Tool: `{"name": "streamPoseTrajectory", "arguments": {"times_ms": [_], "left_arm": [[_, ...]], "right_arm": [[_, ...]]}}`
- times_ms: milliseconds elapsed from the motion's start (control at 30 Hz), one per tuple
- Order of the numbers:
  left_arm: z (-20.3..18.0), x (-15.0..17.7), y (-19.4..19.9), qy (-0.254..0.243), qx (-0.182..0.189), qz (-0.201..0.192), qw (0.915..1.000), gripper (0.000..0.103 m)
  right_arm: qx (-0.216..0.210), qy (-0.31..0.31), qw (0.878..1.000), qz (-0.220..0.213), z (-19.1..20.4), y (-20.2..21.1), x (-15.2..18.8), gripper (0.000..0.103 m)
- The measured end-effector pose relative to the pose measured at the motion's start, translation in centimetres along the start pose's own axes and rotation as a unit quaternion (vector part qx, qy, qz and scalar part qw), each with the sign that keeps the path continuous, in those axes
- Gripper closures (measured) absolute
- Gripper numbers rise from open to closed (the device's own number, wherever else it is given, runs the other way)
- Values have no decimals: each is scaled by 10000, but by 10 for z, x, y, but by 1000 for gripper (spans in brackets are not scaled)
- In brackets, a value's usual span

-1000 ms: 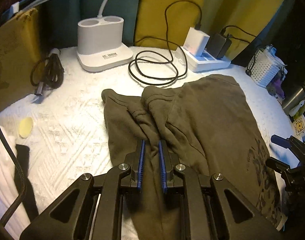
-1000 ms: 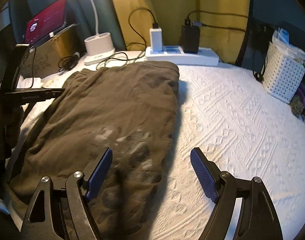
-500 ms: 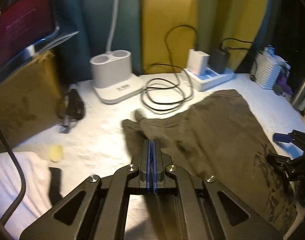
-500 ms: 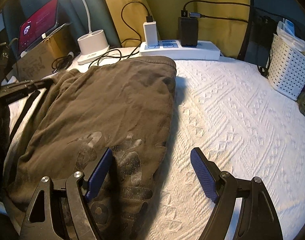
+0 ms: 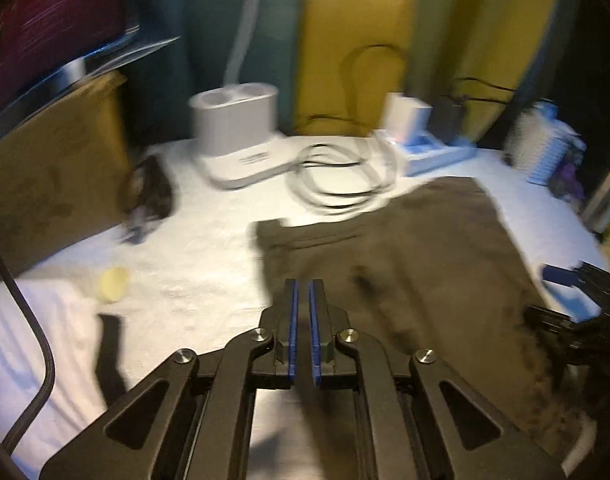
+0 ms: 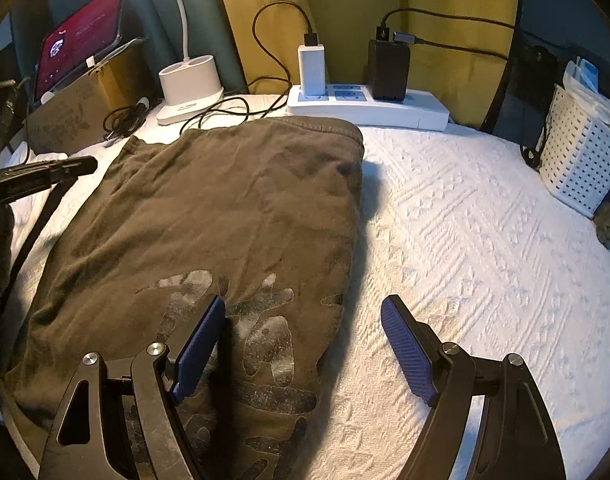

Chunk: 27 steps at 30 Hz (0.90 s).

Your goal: Fold small clothes

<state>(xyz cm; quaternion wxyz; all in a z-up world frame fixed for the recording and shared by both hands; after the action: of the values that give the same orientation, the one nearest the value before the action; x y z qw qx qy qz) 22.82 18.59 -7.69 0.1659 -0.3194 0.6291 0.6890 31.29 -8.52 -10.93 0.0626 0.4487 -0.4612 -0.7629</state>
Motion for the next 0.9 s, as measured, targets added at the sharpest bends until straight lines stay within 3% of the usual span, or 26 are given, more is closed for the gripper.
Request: {"name": "streamPoseTrajectory", "arguments": {"times_ms": [33,100,233,267,300,333,500,767,833,900], "left_arm": [[-5,-1,-1,-37,157,26,9999,85],[-19,-3,-10,-111,319,115,9994,59],[-33,-7,-37,-165,466,343,9982,58],[-34,-7,-42,-138,496,342,9981,60],[-34,-7,-43,-151,505,278,9982,86],[-36,-8,-44,-265,422,287,9983,96],[-31,-16,-26,-425,413,99,9982,97],[-17,-25,-24,-511,151,23,9986,97],[-16,-22,-26,-573,127,48,9983,97],[-15,-19,-29,-570,120,91,9983,97]], "right_arm": [[9,5,10000,-29,0,1,-2,21],[23,1,10000,-93,-1,4,-4,21],[85,-63,9997,-220,-8,10,-8,21],[106,-87,9996,-234,-11,11,-8,21],[104,-112,9996,-235,-13,12,-7,21],[118,-135,9996,-228,-15,11,-7,21],[105,-242,9995,-196,-28,7,-8,21],[-511,-527,9970,-229,-60,-12,-49,22],[-711,-616,9953,-247,-67,-19,-61,42],[-830,-840,9928,-204,-77,-29,-72,55]]}}
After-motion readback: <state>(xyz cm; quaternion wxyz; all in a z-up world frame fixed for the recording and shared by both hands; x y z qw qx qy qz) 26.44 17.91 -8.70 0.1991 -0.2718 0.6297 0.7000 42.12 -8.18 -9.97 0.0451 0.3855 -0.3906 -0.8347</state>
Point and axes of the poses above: each gripper's, at about its wrist camera, not at the fingertips, and y roughly against the way its jaws point, z to its left, x to its underside, the point moved 1 cm from there along -y, roughly the way its jaws point, and after that the axes turned 9 degrees about -x, right-handed, at the moved point
